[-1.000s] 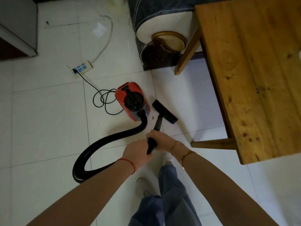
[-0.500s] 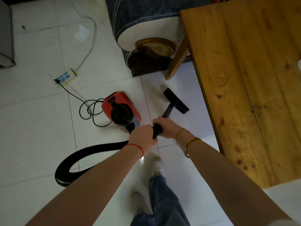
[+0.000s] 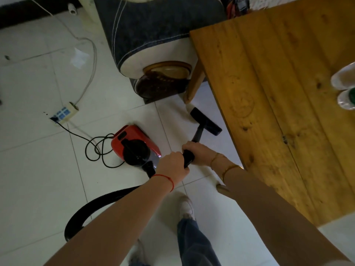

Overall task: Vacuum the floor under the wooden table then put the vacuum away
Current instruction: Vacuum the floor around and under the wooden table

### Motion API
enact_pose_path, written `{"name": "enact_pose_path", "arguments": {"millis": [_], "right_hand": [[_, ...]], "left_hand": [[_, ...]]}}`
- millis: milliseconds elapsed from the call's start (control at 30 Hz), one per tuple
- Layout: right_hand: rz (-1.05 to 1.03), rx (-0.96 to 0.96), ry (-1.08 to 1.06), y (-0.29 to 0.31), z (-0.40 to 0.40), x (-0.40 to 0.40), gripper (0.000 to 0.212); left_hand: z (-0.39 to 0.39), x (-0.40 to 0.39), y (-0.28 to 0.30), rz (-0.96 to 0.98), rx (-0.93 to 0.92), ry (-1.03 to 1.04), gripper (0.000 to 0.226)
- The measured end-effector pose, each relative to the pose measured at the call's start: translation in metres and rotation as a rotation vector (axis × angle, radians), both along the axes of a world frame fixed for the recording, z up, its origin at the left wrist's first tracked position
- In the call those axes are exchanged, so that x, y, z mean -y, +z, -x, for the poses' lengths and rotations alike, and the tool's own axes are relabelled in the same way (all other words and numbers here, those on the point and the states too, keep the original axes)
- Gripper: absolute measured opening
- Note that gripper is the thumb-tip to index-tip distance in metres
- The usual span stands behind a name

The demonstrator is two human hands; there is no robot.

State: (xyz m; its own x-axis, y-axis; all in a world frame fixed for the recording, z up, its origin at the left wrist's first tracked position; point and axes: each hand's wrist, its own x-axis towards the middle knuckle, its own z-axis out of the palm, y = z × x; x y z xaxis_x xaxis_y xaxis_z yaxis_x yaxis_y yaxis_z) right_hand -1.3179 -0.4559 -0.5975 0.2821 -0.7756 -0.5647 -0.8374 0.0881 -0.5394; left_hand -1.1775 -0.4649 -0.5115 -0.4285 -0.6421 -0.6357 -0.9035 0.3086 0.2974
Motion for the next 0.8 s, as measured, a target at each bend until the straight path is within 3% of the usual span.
{"name": "enact_pose_path", "arguments": {"millis": [800], "right_hand": [[0.071,0.164,-0.538,0.026,-0.266,-0.139,0.009]], "left_hand": [[-0.235,-0.068,0.038,0.048,0.143,-0.581,0.028]]}}
